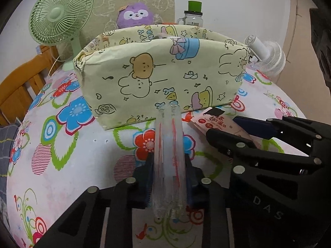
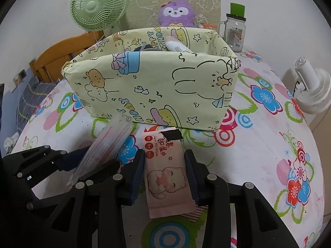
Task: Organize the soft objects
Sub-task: 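Grasp the clear straw bag with the left tool while the right tool grasps the pink wipe pack, then carry the straw bag with the left tool while the right tool carries the wipe pack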
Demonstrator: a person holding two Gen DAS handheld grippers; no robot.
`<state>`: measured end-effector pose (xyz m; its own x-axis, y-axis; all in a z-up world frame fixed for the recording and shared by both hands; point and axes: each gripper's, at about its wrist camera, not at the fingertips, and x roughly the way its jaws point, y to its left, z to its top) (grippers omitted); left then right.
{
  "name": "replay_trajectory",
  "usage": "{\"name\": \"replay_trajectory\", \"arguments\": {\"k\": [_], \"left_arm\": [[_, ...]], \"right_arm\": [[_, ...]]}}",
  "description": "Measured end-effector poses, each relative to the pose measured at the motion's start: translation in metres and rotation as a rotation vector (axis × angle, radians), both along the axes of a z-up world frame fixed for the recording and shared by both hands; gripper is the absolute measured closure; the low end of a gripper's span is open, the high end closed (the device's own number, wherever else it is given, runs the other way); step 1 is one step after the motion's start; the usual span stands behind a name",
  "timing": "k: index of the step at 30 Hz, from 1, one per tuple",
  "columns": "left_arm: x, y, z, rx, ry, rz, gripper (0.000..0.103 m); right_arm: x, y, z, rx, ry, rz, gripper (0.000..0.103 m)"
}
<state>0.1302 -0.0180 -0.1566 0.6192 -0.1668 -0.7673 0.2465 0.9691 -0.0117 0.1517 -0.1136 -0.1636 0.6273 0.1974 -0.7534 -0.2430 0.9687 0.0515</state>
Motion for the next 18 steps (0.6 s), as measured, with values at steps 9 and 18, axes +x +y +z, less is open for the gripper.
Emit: {"name": "replay_trajectory", "arguments": {"k": [9,18], "left_arm": [[-0.015,-0.004,0.008,-0.033,-0.002,0.016,0.084],[-0.035,-0.015,0.031,-0.040,-0.057,0.018,0.084]], "right_arm": [[-0.015,-0.004,0.008,0.007,-0.020,-0.006,0.061],[-0.036,-0.014,0.030,0.033,-0.068,-0.025,0.061]]}}
